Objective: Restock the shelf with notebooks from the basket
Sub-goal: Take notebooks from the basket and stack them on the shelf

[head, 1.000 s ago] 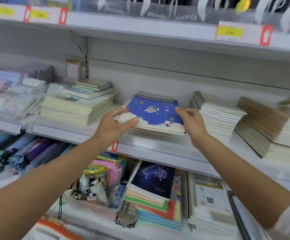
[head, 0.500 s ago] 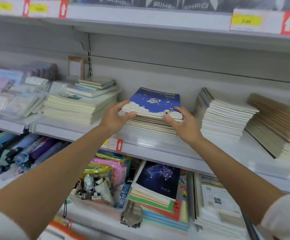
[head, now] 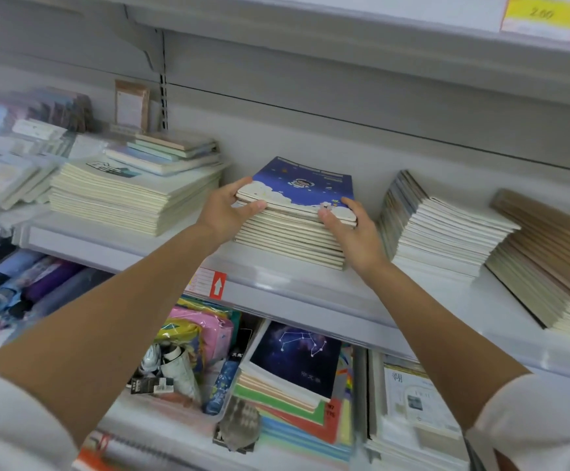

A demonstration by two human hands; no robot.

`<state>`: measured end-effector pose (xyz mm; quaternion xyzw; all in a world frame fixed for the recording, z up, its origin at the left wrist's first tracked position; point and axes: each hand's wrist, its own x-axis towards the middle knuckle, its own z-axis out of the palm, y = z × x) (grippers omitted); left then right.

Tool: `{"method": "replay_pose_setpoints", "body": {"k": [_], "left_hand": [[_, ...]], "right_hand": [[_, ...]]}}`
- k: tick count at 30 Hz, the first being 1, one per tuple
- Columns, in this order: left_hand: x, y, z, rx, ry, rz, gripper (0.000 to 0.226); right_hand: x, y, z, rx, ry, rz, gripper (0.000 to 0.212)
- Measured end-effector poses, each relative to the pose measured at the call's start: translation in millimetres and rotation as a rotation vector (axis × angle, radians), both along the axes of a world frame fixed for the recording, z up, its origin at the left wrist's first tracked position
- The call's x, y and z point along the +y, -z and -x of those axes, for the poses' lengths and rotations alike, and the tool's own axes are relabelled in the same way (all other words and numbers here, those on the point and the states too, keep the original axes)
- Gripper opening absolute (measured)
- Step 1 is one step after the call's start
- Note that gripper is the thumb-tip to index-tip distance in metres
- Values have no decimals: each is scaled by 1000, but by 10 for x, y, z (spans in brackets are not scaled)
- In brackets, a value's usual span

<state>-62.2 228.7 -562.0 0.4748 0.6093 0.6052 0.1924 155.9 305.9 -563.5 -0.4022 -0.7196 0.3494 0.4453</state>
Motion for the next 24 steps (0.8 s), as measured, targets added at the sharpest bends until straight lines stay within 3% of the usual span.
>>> {"method": "replay_pose_setpoints", "body": {"k": [12, 16, 19, 22, 24], "left_hand": [[48, 56, -23, -124, 45, -55, 59], [36, 49, -17, -56, 16, -17, 63], [-51, 0, -21, -42, 76, 11, 48], [-216, -38, 9, 29, 35, 4, 37], [-397, -30, 47, 75, -103, 11, 49]], "right_hand": [[34, 35, 86, 61, 7, 8, 64], [-4, -15, 40, -25, -3, -2, 70], [-32, -153, -86, -188, -34, -13, 73], [-166, -257, -218, -469, 93, -248, 67], [-395, -274, -203, -459, 150, -449, 56]]}}
